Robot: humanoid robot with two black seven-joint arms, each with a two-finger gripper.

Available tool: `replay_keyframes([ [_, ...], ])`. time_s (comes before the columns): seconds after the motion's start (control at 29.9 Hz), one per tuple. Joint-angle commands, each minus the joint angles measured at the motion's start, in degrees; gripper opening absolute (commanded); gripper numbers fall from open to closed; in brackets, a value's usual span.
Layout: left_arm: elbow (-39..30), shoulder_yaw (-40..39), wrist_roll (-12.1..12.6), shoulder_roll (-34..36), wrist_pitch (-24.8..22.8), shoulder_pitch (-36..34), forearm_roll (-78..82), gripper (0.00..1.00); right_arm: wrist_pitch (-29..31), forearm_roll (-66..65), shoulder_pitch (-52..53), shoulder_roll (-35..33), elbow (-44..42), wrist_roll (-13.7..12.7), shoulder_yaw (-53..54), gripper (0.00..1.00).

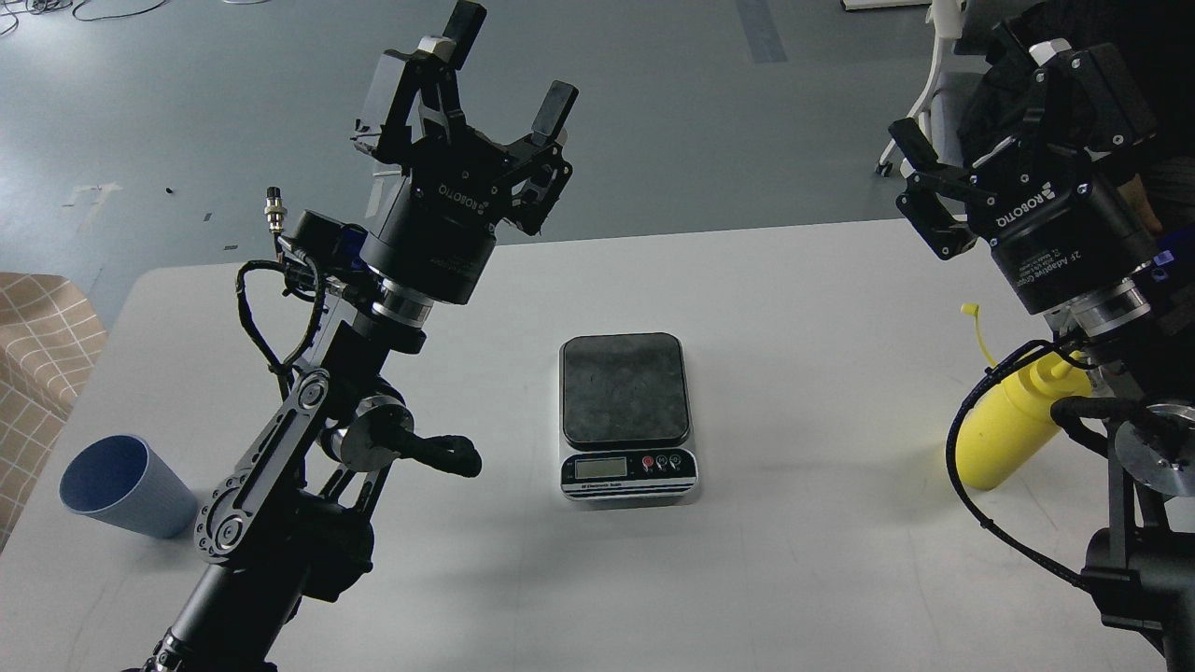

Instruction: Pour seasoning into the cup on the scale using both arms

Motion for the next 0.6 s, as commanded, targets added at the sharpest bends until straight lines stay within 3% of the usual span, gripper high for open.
replay_keyframes([
  [0.0, -0.1, 0.0, 0.0, -0.1, -0.1, -0.1, 0.0, 0.99, 0.0, -0.1, 0.0, -0.1, 0.0, 0.0, 0.0, 1.00],
  [0.43, -0.1, -0.6, -1.2, 0.5, 0.5, -0.5, 0.1, 0.99, 0.0, -0.1, 0.0, -0.1, 0.0, 0.0, 0.2, 1.00],
  [0.57, -1.7, 0.1, -0.4, 11.6, 0.7, -5.1, 3.3, 0.98, 0.0, 0.0, -0.2, -0.2, -0.1, 0.0, 0.5, 1.00],
])
